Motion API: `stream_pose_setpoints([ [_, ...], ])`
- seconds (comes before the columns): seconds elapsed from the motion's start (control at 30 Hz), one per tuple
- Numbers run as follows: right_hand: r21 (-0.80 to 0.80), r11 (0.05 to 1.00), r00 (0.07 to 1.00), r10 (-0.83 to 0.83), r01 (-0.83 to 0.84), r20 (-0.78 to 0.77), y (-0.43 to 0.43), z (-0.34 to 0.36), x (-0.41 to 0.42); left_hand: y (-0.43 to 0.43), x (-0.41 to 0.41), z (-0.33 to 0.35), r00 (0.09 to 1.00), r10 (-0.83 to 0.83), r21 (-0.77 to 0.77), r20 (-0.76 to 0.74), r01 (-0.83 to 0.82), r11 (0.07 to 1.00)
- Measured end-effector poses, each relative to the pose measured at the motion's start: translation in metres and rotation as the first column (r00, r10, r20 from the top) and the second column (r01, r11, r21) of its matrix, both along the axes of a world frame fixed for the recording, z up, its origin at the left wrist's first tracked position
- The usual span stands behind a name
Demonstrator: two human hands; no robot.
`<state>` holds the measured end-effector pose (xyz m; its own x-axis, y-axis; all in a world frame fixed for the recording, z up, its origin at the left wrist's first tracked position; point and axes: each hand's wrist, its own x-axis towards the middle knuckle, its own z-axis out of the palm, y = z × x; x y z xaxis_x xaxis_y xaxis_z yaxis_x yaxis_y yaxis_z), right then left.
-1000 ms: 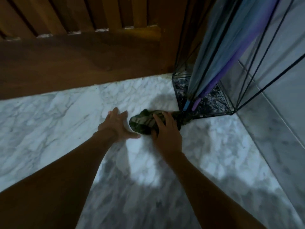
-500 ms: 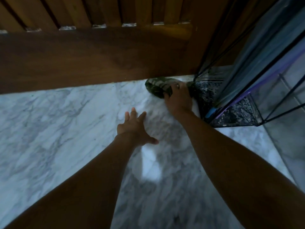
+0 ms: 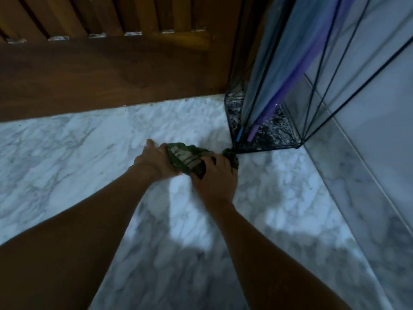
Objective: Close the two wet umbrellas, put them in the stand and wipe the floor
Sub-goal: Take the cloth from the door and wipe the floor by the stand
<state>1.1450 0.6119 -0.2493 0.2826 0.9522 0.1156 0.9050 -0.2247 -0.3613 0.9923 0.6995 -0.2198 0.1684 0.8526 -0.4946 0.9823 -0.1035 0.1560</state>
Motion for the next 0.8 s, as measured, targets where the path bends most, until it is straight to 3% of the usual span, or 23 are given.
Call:
stream_pose_setpoints([
  [0.2, 0.055, 0.995, 0.986, -0.092, 0.086, 0.136, -0.051, -0.006, 0.073, -0.046, 0.062, 0.033, 0.989, -0.104, 0.018, 0.101, 0.103, 0.995],
  [0.5, -0.053, 0.951, 0.952, -0.303, 0.305, 0.038, -0.048, 0.008, 0.210, -0.053, 0.094, 0.028, 0.993, -0.119, -0.072, 0.024, 0.120, 0.990],
  [0.67, -0.047, 0.941, 0.938, -0.327, 0.334, 0.113, -0.051, 0.005, 0.173, -0.056, 0.093, 0.025, 0.992, -0.120, -0.077, 0.036, 0.123, 0.989],
  [0.8, -0.097, 0.980, 0.984, -0.165, 0.172, 0.073, -0.052, 0.012, 0.115, -0.060, 0.084, 0.028, 0.990, -0.073, -0.102, 0.119, 0.086, 0.991],
])
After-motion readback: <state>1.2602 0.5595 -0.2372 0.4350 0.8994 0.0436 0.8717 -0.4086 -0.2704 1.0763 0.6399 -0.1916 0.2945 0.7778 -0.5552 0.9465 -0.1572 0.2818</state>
